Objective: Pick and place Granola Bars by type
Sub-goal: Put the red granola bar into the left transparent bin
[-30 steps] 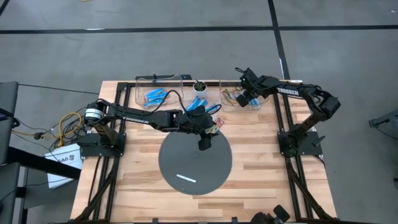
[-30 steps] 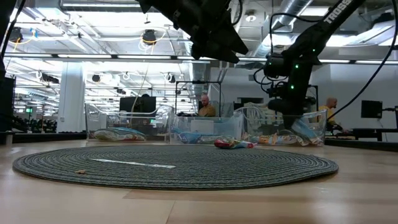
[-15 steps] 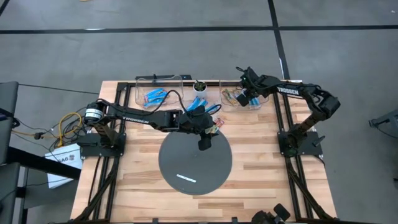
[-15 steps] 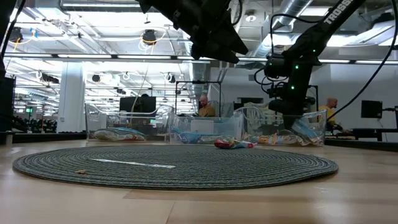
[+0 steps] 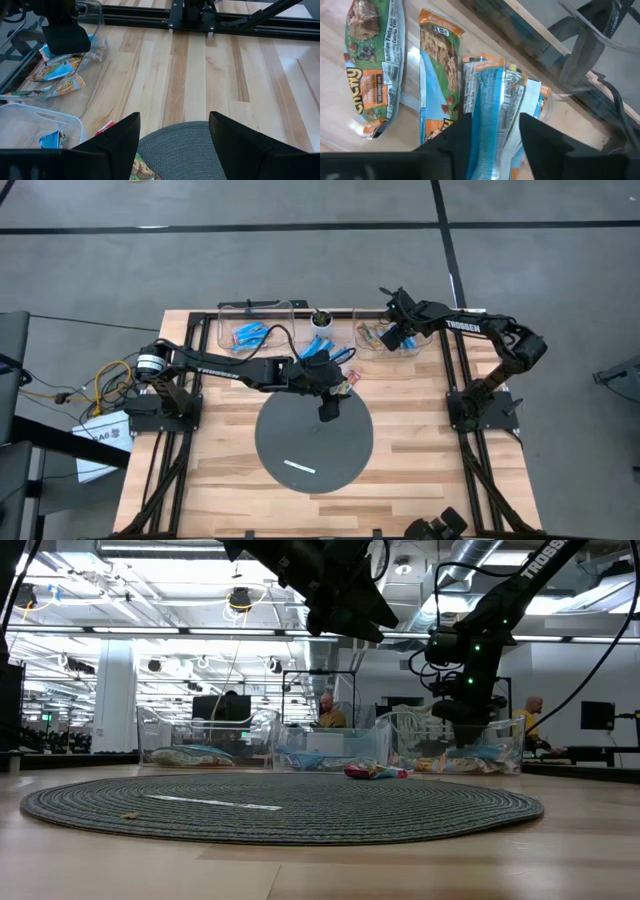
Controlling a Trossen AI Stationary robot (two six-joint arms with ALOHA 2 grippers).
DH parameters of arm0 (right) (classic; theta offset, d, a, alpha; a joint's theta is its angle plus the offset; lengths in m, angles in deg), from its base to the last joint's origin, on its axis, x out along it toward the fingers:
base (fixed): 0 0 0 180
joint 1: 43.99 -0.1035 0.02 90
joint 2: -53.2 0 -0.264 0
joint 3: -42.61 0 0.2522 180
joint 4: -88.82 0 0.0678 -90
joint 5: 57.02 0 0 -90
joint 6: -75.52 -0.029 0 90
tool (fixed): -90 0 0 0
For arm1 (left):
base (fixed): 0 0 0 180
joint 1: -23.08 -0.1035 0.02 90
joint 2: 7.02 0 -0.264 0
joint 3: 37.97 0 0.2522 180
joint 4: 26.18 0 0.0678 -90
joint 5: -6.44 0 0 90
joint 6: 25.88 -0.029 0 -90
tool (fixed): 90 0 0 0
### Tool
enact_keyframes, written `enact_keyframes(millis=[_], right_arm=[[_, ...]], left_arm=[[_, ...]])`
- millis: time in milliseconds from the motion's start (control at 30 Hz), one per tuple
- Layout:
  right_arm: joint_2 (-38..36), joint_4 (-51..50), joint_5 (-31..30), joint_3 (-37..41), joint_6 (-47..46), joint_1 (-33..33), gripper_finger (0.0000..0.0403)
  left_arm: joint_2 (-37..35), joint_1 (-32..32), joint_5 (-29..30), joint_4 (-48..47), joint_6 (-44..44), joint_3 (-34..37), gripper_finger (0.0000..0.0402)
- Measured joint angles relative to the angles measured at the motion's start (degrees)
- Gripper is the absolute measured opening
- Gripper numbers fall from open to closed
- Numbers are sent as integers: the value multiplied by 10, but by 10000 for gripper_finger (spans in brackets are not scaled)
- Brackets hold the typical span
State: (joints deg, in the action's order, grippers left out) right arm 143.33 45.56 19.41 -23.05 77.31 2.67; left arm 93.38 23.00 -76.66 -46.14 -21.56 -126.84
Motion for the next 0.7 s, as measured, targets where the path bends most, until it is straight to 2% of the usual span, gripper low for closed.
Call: enact_keyframes(millis=[167,300,500,700], right_arm=[[0,0,-1,0,-2,0,196],[0,8,0,0,-1,-2,217],[-16,26,-1,0,3,-12,223],[-74,25,0,0,-3,-43,217]], left_arm=[[0,0,0,0,0,0,231],[0,0,0,0,0,0,231],[0,0,0,0,8,0,231],[0,0,0,-3,9,0,231]])
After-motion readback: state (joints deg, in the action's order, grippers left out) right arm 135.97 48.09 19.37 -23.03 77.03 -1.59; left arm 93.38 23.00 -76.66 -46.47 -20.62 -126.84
